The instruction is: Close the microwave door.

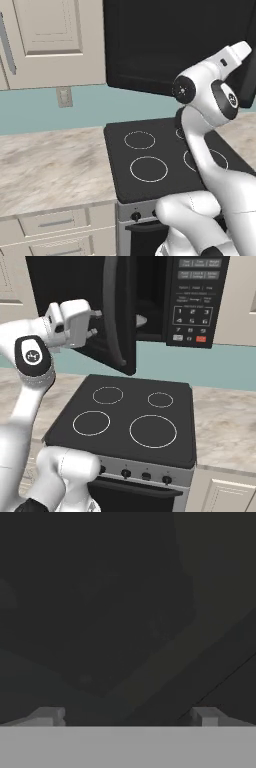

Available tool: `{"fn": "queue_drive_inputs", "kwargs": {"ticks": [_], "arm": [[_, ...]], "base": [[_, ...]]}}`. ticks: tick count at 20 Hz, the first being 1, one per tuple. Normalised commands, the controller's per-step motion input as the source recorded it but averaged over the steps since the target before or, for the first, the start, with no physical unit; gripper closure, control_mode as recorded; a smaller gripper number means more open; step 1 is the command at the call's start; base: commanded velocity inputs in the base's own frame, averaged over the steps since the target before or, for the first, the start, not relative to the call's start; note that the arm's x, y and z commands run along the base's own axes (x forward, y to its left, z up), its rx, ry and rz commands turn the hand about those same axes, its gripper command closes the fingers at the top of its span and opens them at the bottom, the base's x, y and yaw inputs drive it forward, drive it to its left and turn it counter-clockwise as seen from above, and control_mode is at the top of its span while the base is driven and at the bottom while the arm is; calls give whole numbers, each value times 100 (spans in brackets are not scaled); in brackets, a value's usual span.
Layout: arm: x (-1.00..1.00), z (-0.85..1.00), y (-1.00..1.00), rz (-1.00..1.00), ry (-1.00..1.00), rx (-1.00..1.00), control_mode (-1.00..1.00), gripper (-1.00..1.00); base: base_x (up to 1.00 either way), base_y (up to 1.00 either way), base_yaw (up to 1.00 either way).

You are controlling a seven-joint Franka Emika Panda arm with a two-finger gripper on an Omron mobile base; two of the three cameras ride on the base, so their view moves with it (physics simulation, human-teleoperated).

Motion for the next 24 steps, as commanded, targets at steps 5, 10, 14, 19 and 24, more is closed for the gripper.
{"fn": "queue_drive_inputs", "kwargs": {"ticks": [5, 10, 14, 19, 24], "arm": [[98, 0, -28, 0, 1, 0, -100, -100], [93, 0, -12, 0, 0, 0, -100, -100], [84, 1, -14, 2, 0, 0, -100, -100], [57, 22, -11, 5, 6, 1, -100, -100], [46, 6, -18, 5, 8, 3, -100, -100]], "base": [[0, 0, 0], [0, 0, 0], [0, 0, 0], [0, 0, 0], [0, 0, 0]]}}
